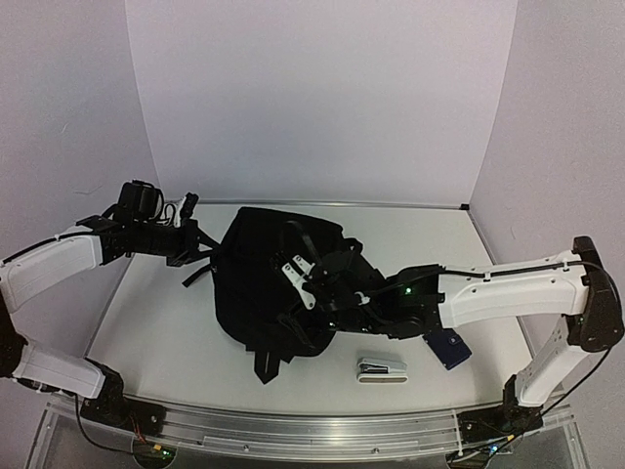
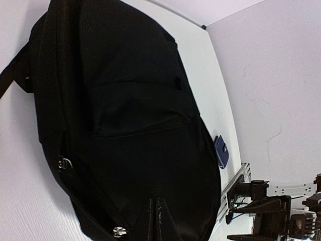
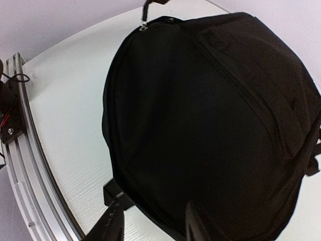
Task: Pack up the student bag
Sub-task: Zip the student bag at the center of the board.
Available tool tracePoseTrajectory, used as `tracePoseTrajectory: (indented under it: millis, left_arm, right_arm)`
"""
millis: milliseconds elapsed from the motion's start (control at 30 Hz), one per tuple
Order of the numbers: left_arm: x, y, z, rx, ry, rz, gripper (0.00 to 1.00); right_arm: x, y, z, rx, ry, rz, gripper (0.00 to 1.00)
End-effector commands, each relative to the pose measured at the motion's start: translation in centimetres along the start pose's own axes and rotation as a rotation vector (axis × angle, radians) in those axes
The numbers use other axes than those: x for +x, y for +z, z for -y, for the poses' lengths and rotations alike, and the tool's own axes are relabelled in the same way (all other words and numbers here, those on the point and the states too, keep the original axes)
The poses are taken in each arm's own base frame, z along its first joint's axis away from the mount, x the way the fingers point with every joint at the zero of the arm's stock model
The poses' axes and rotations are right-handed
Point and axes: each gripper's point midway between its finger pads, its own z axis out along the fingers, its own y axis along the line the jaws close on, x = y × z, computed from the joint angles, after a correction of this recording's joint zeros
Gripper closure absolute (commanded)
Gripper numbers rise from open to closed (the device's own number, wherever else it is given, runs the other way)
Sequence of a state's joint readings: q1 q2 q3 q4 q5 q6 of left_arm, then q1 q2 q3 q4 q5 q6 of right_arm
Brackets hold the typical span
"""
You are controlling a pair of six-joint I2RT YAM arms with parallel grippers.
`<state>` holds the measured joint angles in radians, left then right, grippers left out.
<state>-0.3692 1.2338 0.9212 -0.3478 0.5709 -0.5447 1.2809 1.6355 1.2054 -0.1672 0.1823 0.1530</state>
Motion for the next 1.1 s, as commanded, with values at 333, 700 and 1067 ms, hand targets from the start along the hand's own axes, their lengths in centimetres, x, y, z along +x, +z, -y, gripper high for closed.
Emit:
tracePoseTrajectory:
  millis: [333, 700, 1067]
  left_arm:
    - [-1.5, -1.0, 3.3, 0.157, 0.114, 0.06, 1.0]
    - [-1.9, -1.1, 3.6, 0.168, 0.104, 0.068, 1.0]
    - [-3.5, -0.9, 2.0, 0.087, 0.071, 0.128, 1.0]
  right_arm:
    - [-8.3, 5.9, -3.0, 0.015, 0.057, 0.106, 0.19]
    - [-7.5, 11.0, -2.2, 0.148, 0.001, 0.086, 0.3]
    - [-7.1, 9.8, -2.4, 0.135, -0.011, 0.09, 1.0]
